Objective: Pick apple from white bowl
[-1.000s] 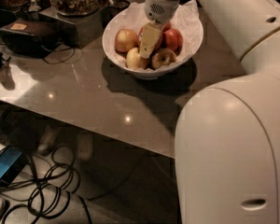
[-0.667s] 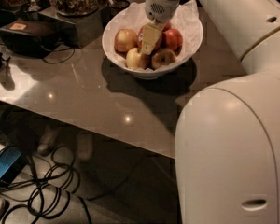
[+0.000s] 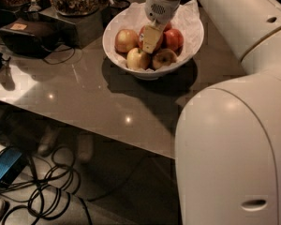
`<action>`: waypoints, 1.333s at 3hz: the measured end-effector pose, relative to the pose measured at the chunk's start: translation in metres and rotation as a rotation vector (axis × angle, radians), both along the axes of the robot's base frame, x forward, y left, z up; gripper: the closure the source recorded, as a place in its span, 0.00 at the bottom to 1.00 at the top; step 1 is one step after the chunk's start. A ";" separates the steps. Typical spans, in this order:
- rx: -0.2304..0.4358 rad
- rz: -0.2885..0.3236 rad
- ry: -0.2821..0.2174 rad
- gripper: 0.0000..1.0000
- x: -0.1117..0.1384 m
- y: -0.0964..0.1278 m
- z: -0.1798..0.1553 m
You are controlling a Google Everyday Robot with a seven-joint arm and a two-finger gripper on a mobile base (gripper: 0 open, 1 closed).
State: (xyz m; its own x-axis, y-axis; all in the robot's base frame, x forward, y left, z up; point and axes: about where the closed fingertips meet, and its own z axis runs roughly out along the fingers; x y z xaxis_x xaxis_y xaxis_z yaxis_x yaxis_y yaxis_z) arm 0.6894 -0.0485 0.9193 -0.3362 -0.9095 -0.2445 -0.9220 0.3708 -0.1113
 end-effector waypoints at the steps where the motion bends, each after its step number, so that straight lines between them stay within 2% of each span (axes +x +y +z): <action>1: 0.000 0.000 0.000 1.00 0.000 0.000 0.000; 2: 0.019 0.013 -0.056 1.00 -0.010 0.004 0.020; 4: 0.042 0.046 -0.087 1.00 -0.034 0.012 0.040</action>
Offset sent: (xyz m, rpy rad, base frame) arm -0.0481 0.0050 0.0533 0.0328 -0.1198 0.0362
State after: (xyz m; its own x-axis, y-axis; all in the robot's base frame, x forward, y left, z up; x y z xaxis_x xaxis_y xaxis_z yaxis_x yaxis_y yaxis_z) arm 0.6557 -0.0365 0.9592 -0.2704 -0.9117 -0.3093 -0.9256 0.3346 -0.1771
